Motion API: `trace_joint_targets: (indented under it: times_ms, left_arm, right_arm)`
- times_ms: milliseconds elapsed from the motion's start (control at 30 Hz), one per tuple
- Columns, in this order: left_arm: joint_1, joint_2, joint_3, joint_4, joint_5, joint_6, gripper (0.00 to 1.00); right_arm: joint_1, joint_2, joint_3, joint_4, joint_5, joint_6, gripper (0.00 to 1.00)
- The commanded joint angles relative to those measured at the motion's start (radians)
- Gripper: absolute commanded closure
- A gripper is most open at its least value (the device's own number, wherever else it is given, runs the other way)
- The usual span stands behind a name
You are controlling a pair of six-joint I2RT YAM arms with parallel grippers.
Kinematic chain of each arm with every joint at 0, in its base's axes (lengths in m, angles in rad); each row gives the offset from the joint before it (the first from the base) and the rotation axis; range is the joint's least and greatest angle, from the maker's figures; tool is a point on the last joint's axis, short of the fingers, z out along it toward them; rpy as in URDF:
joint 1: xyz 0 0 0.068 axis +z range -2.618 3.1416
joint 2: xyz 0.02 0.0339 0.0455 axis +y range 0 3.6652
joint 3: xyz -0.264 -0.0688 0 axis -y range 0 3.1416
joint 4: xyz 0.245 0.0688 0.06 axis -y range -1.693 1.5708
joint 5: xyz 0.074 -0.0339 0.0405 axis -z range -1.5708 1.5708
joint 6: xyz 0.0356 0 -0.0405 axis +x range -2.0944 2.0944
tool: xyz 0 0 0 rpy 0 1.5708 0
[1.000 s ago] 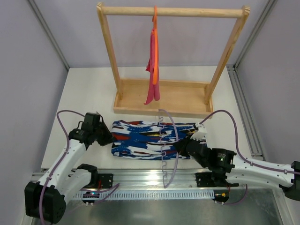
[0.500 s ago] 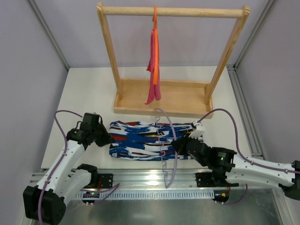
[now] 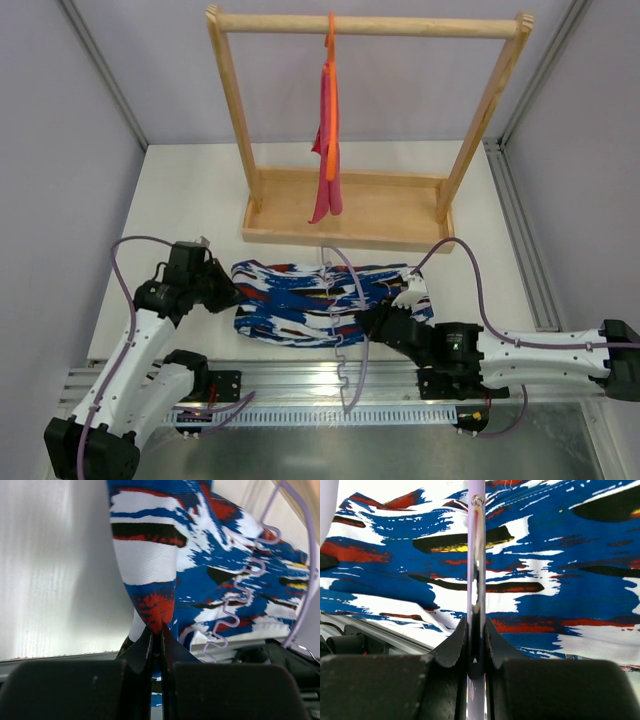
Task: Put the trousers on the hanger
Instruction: Place trousers on hanger
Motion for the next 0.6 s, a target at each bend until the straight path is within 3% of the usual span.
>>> trace_joint_targets:
  times_ms: [0,333,567]
  left_arm:
    - [0.000,-0.033,0.060,0.104,0.157,0.049,1.00]
    - [0.000,-0.068,0.109,0.268,0.389,0.055,1.00]
    - [0.000,-0.033,0.129,0.182,0.350,0.098,1.00]
  right_arm:
    - [0.044,0.035,0.030,-0.044,0.052,0.092,0.96]
    - [0.056,0.110,0.044,-0.047,0.072,0.159,0.96]
    - [0.061,0.079,0.105,-0.126,0.103,0.117,0.96]
